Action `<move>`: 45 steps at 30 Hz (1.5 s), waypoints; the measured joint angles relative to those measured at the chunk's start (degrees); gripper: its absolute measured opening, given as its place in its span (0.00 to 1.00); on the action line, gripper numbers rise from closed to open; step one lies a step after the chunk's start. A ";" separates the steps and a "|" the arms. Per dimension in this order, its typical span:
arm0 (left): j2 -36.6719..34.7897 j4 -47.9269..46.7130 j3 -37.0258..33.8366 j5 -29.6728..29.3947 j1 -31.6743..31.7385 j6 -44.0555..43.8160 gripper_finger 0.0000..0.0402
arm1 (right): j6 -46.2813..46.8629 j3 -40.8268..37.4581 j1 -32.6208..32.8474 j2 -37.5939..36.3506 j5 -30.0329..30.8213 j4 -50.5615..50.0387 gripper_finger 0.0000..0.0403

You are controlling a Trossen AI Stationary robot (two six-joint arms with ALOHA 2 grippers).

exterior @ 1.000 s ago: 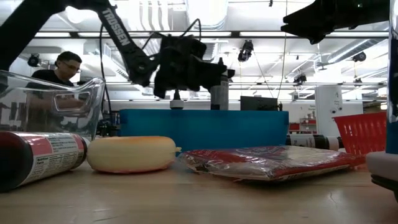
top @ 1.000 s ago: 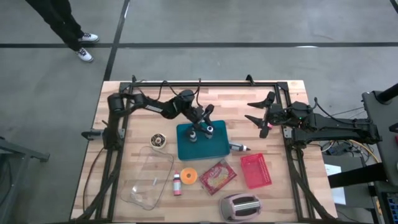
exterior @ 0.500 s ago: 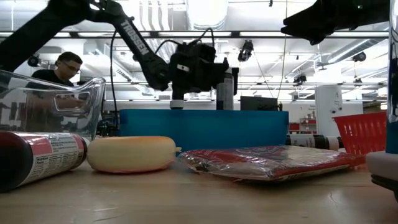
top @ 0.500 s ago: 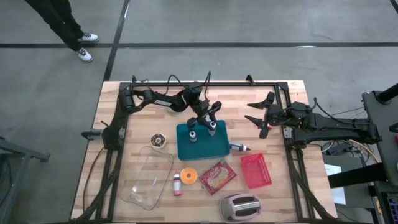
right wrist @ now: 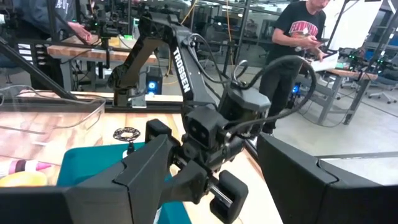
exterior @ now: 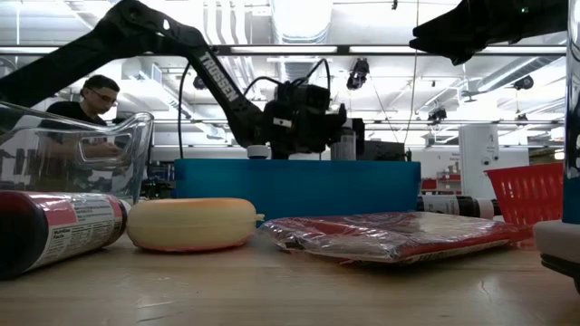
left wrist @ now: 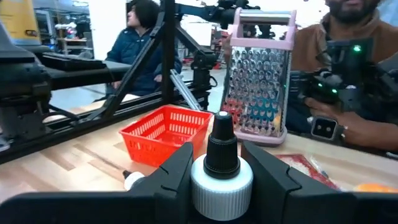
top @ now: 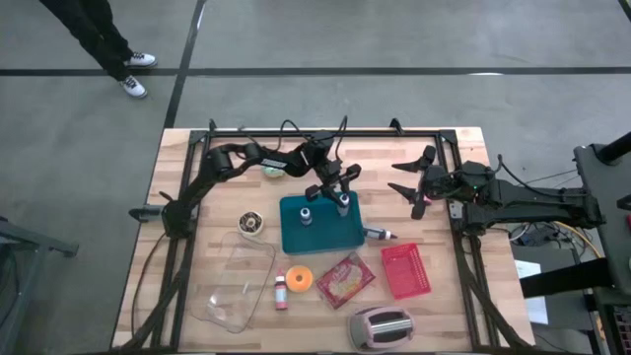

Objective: Pick & Place Food Item
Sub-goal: Put the top black food coloring bottle into the blue bin

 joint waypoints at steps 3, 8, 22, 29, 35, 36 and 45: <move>0.84 0.02 0.54 0.89 0.46 1.75 0.28 | -0.02 0.00 0.00 0.00 0.00 0.01 0.60; 2.01 -0.04 0.54 1.06 1.15 4.35 0.28 | -0.04 0.00 0.00 0.02 0.01 0.00 0.60; 2.12 -3.63 0.54 2.60 1.41 6.05 0.28 | -0.26 0.00 0.00 0.02 0.03 0.02 0.60; 2.13 -6.68 0.54 2.11 1.41 9.18 0.28 | -0.26 0.00 0.00 0.02 0.04 0.03 0.60; 2.12 -7.29 0.49 2.15 1.41 9.09 0.28 | -0.26 0.00 0.00 0.02 0.06 0.04 0.60; 2.12 -7.55 0.49 2.15 1.40 9.05 0.28 | -0.26 0.00 0.00 0.02 0.06 0.04 0.60; 2.12 -8.69 0.31 1.30 1.23 10.09 0.28 | -0.25 0.00 -0.01 0.02 0.07 0.04 0.60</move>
